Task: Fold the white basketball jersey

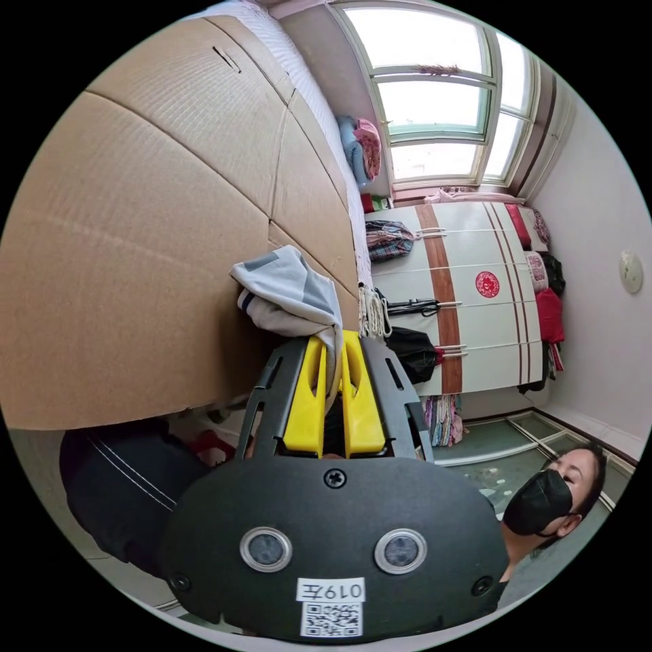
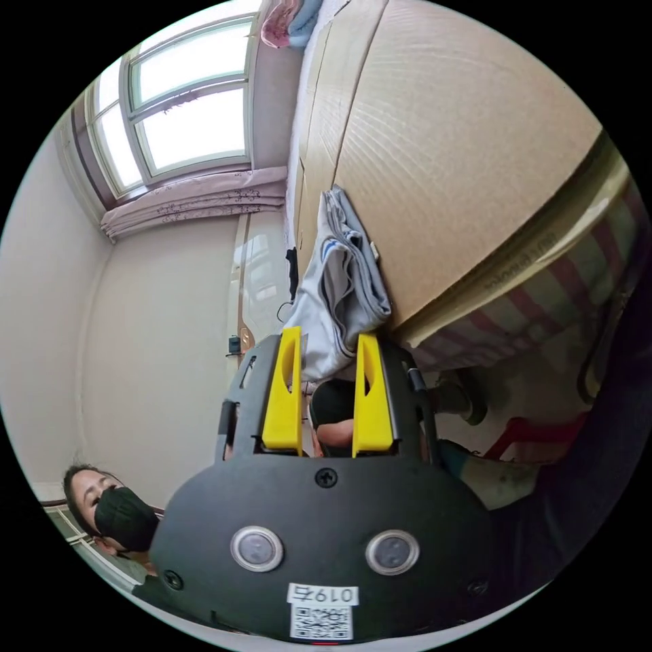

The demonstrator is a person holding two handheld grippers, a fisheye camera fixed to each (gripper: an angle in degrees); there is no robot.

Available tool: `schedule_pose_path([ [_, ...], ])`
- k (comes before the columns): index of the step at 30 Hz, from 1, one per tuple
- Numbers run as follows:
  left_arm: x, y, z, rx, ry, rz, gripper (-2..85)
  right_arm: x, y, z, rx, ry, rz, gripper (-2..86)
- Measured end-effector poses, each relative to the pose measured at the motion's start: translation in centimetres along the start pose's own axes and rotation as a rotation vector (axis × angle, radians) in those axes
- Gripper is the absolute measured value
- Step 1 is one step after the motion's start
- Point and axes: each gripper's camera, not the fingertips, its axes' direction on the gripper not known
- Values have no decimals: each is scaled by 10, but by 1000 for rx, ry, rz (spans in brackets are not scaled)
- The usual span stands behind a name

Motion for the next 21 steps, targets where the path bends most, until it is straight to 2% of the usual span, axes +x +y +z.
schedule_pose_path([
  [6, 16, 1, -31, 15, 11, 28, 36, -18, -2, 32, -5, 26, 10, 103],
  [12, 20, -4, -66, 11, -84, 18, 37, -41, -15, 73, 8, 155, -61, 93],
  [16, 22, -15, -79, 4, -93, 32, 37, -66, -33, 119, -4, 323, -118, 70],
  [21, 14, -45, -111, 0, -46, 36, 34, -56, -66, 149, -5, 259, -96, 6],
])
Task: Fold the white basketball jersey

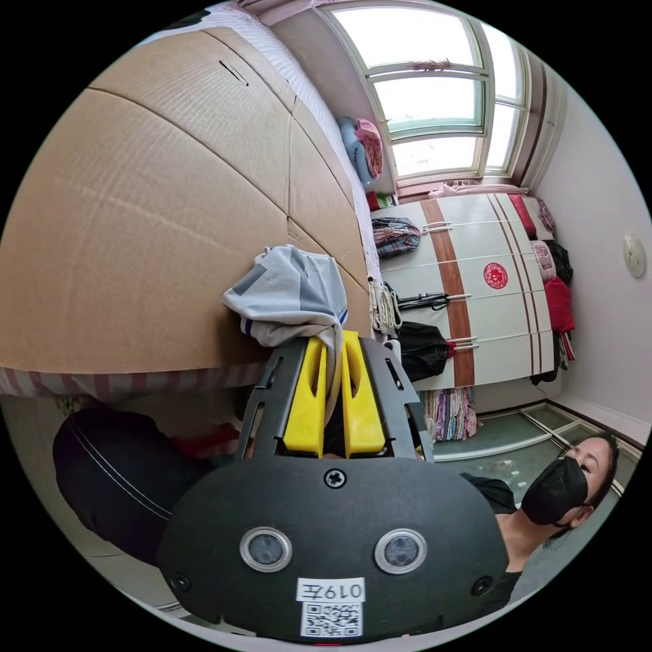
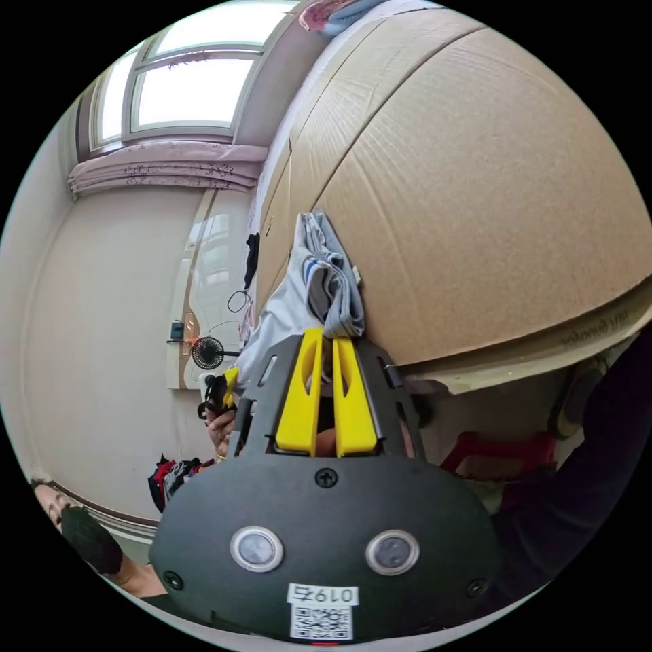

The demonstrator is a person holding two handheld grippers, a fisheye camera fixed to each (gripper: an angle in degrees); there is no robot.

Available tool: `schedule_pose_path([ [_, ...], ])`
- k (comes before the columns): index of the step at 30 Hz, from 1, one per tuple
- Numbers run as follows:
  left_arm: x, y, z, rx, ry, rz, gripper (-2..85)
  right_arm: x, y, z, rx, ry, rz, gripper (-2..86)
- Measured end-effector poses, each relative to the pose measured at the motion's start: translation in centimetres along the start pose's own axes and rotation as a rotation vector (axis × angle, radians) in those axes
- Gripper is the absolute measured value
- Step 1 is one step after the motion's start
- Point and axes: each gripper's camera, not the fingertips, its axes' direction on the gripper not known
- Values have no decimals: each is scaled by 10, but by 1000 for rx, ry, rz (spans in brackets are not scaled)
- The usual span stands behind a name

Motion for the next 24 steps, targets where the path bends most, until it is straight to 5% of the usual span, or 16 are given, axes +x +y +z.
schedule_pose_path([
  [7, -6, -69, -39, 28, 98, 18, 33, -23, -93, 23, 36, -117, -38, -6],
  [15, 5, -212, -111, 65, 127, 40, 35, -46, -269, 126, -193, -131, -120, -6],
  [24, 35, -350, -211, 90, 55, -113, 32, -35, -424, 230, -319, -291, 185, -6],
])
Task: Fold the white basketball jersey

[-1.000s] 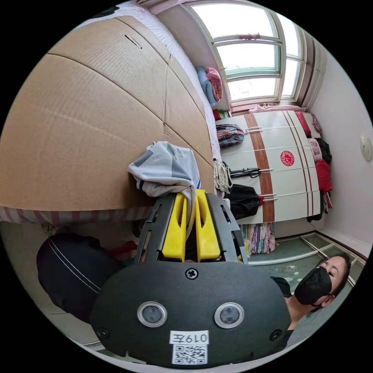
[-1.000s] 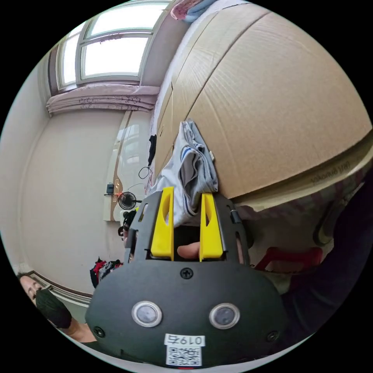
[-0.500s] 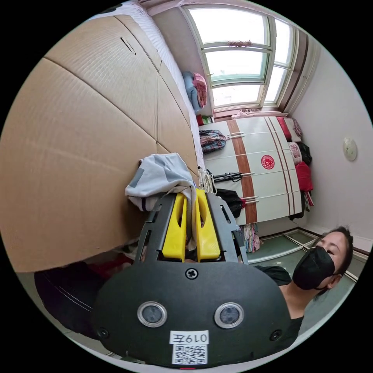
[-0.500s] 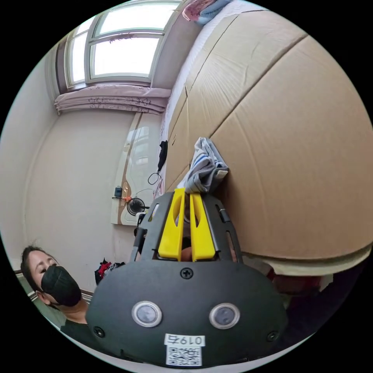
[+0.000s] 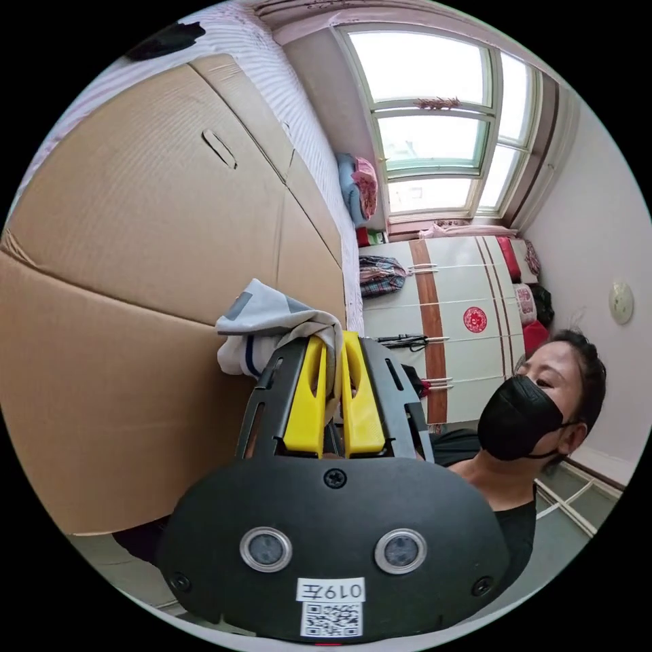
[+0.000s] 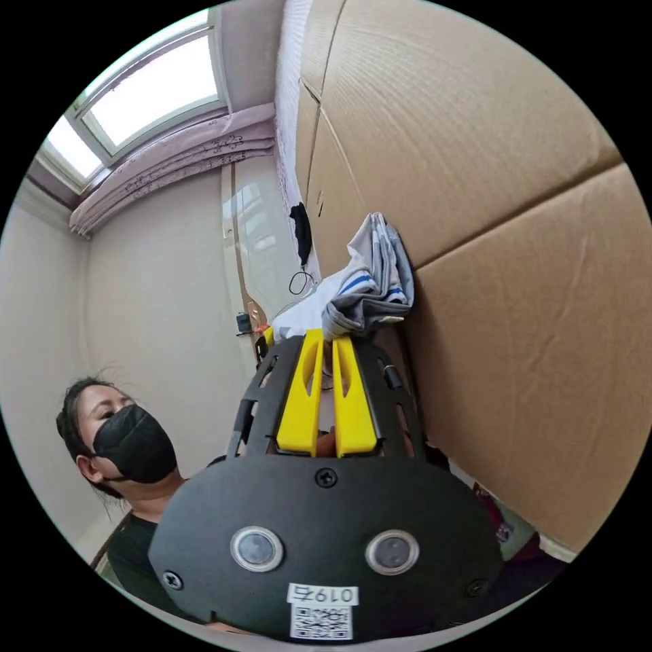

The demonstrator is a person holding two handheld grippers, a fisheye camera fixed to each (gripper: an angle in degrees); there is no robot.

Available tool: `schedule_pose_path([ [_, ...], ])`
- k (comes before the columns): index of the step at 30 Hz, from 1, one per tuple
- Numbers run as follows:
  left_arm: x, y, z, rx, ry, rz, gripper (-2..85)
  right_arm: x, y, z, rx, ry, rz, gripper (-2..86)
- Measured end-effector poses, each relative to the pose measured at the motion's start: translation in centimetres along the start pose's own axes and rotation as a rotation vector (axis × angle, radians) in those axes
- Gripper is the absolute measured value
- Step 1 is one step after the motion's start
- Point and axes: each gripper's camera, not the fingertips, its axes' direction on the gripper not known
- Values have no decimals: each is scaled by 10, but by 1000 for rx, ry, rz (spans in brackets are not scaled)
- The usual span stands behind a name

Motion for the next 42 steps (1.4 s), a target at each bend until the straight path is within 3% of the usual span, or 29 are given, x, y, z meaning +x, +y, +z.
schedule_pose_path([
  [7, 15, -126, -68, -97, 24, -158, 32, -38, -128, 68, -28, -24, 162, -4],
  [11, 42, -222, -117, -140, -76, -168, 35, -85, -228, 117, 11, -32, 104, -3],
  [14, 74, -307, -150, -202, -186, -89, 38, -120, -315, 168, 20, -29, 34, -2],
  [18, 105, -436, -213, -275, -190, 7, 40, -158, -435, 252, 20, -19, -63, 0],
  [27, 137, -711, -396, -196, -452, 304, 43, -192, -748, 497, 107, -76, -363, 2],
  [30, 108, -767, -436, -168, -562, 332, 43, -155, -817, 574, 176, -82, -482, 2],
  [35, -21, -808, -447, -276, -819, 121, 42, 20, -924, 718, 119, 61, -342, 4],
  [38, -85, -811, -436, -406, -939, 34, 39, 89, -961, 755, 104, 103, -287, 6],
  [42, -101, -826, -451, -392, -878, 25, 35, 139, -1007, 771, 99, 123, -255, 11],
])
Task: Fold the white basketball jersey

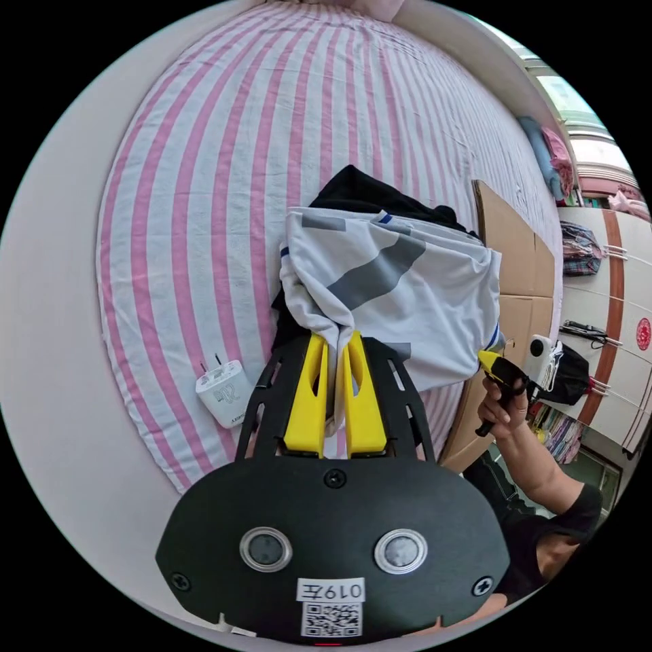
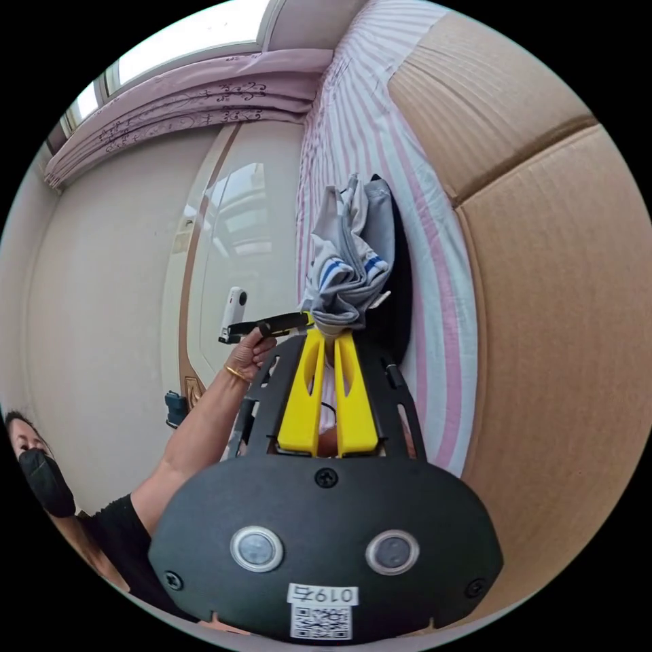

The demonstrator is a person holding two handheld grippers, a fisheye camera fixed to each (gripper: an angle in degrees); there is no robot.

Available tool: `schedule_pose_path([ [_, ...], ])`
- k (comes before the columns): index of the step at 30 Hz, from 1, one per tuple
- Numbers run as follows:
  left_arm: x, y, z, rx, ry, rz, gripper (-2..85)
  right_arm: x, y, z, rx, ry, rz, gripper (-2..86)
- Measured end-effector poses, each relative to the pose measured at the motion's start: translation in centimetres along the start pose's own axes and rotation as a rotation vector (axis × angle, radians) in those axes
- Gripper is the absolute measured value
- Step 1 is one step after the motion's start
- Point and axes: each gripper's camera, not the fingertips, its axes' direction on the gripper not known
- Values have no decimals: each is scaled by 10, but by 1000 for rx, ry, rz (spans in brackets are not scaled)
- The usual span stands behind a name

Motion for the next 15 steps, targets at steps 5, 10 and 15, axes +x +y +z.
schedule_pose_path([
  [5, -20, -8, -22, -60, 25, -10, 37, 73, -53, 38, -55, 4, 51, 40],
  [10, -39, -4, -49, -43, -27, -83, 51, 113, -80, 53, -62, 89, 31, 85],
  [15, -45, 17, -86, 110, -80, -86, 36, 103, -113, 50, 39, 402, -171, 85],
])
